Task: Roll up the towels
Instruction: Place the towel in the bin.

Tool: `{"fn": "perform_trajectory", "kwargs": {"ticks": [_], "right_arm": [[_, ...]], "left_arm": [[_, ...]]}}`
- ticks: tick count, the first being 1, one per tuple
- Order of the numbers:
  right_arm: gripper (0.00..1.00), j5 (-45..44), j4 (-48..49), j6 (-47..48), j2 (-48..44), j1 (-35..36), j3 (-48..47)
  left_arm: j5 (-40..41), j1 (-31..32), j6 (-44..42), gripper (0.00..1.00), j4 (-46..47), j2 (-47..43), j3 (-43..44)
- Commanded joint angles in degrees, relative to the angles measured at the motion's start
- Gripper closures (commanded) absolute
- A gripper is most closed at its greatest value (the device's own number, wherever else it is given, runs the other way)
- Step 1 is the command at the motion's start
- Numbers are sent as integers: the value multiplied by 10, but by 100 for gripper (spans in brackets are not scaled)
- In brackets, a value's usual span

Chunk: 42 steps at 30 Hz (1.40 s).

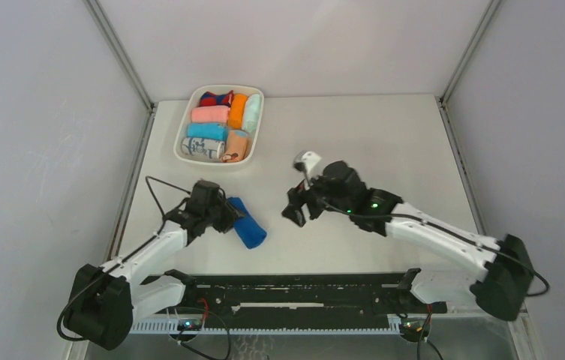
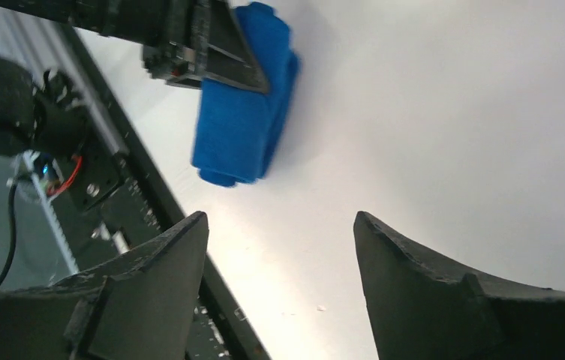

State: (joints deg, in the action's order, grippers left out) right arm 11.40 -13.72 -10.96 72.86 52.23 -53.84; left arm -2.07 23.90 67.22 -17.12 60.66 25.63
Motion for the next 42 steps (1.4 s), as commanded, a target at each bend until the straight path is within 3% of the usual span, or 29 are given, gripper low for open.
{"fn": "perform_trajectory", "kwargs": {"ticks": [1, 6, 9, 18, 26, 30, 34, 42], "right_arm": [[26, -63, -33, 17, -103, -60, 36], [17, -67, -38, 14, -189, -151, 87], [17, -59, -38, 2, -211, -191, 102], [17, -57, -17, 7, -220, -215, 117], [18, -57, -20, 12, -207, -221, 126], [18, -62, -23, 15, -204, -223, 126], [18, -62, -25, 14, -198, -225, 126], [19, -50, -23, 15, -182, -227, 126]], "left_arm": [[-1, -59, -117, 73, -85, -17, 137], [-46, -129, -187, 72, -118, 36, 268], [-83, -151, -263, 71, -150, 109, 384], [-217, -166, -478, 69, -261, 397, 751], [-318, -177, -571, 67, -336, 631, 1012], [-348, -187, -579, 66, -344, 704, 1066], [-368, -191, -583, 66, -349, 747, 1061], [-223, -192, -624, 65, -399, 794, 1067]]}}
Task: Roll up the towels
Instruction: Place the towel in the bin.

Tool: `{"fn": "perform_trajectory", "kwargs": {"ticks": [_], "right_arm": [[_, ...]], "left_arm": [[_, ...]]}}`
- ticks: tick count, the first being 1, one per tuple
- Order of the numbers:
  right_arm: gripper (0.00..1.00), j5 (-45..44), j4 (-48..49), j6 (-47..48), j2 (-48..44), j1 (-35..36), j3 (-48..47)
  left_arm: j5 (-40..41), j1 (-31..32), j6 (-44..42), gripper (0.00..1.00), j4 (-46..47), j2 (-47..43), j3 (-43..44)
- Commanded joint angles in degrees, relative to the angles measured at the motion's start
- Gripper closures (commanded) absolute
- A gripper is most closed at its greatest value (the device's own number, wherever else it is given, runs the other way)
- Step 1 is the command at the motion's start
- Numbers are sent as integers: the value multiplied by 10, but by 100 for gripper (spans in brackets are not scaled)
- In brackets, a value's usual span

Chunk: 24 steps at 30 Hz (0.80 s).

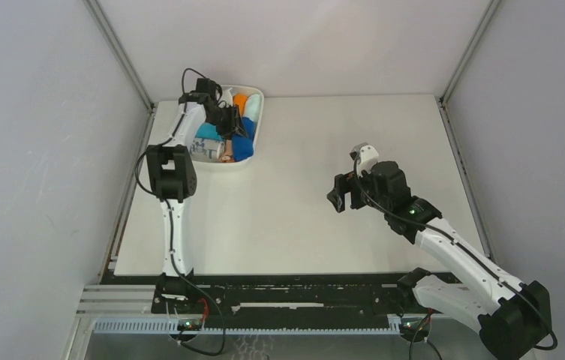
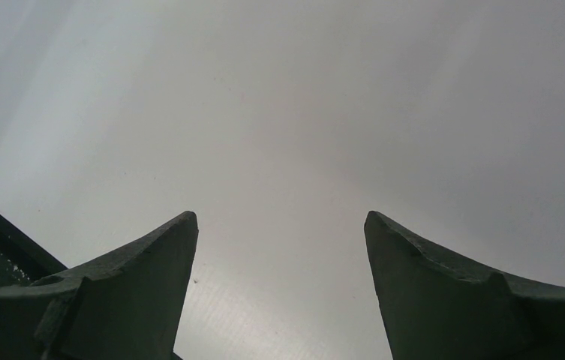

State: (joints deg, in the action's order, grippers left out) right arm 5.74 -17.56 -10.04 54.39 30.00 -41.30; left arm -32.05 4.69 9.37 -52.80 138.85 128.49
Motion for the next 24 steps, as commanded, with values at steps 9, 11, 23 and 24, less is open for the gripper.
{"fn": "perform_trajectory", "kwargs": {"ticks": [9, 11, 23, 24], "right_arm": [[20, 19, 17, 6, 17, -5, 1], [20, 20, 17, 6, 19, -5, 1], [21, 34, 20, 4, 37, -5, 0], [22, 37, 20, 3, 39, -5, 1]], "left_arm": [[186, 5, -81, 61, -62, 21, 60], [223, 14, -84, 60, -61, 24, 64], [305, 63, -73, 52, -33, 42, 64], [321, 68, -70, 51, -33, 46, 67]]}}
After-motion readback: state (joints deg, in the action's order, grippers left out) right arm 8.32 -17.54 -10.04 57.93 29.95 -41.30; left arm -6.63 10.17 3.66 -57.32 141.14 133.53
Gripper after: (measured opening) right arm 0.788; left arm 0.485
